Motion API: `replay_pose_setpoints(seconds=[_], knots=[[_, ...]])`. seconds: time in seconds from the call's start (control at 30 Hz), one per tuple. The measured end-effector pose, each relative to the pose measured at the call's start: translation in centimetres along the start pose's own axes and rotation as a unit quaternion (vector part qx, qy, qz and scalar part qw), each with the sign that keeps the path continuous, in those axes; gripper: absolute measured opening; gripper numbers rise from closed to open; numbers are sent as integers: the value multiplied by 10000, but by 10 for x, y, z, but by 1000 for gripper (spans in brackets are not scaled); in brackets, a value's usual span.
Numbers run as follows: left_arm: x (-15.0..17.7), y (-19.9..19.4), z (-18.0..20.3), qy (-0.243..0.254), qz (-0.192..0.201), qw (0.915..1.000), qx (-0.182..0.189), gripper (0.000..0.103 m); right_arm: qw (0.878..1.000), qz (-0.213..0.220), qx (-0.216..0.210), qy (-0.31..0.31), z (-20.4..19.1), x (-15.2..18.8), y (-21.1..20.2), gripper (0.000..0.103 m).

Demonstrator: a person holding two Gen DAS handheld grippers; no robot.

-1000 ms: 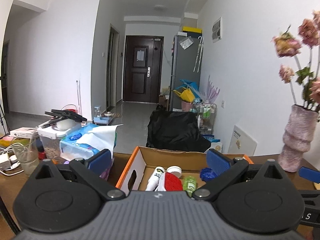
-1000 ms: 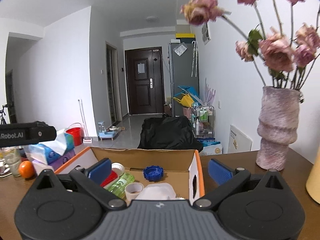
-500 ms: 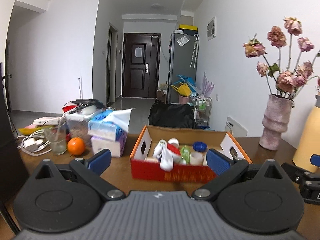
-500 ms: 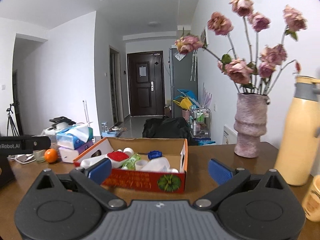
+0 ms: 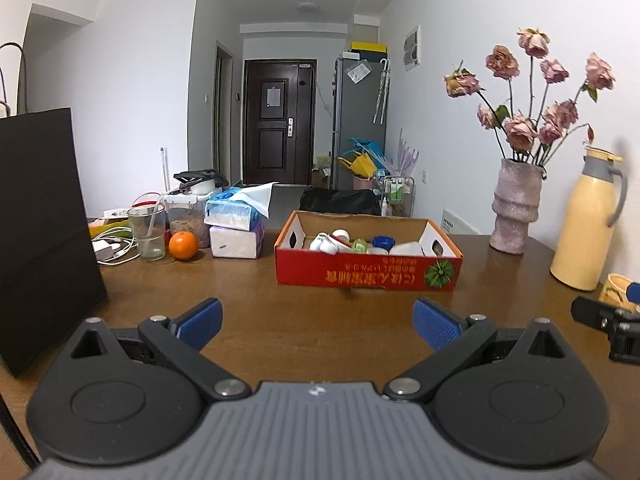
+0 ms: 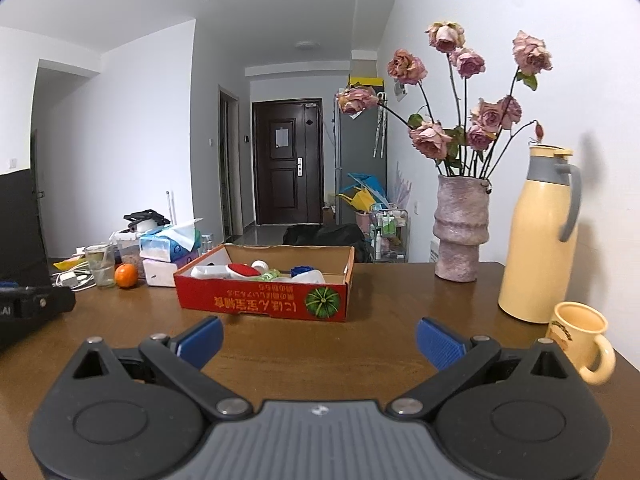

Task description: Organize rigid objects

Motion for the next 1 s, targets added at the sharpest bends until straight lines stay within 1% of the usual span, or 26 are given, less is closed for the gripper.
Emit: replay_pose_setpoints(seconds=[0.2,0.43,1.0], knots=[[9,-23,3,34,76,10000,29,103,9999,119,3,24,0,3,-21,103],[10,-35,5,42,158,9999,54,103,9998,186,21,16,0,4,-33,103],[15,-36,4,40,135,9999,36,103,9999,157,47,14,-1,6,-36,103]])
Point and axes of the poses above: each gripper's, at about its wrist camera, not at the fingertips, and y roughly the way its jaws point, z to its right, x to its underside, the point moved 2 cm from there along y, roughly the way its jaws point, and after that the axes turned 8 degrees about -z, right-handed, at the moved point
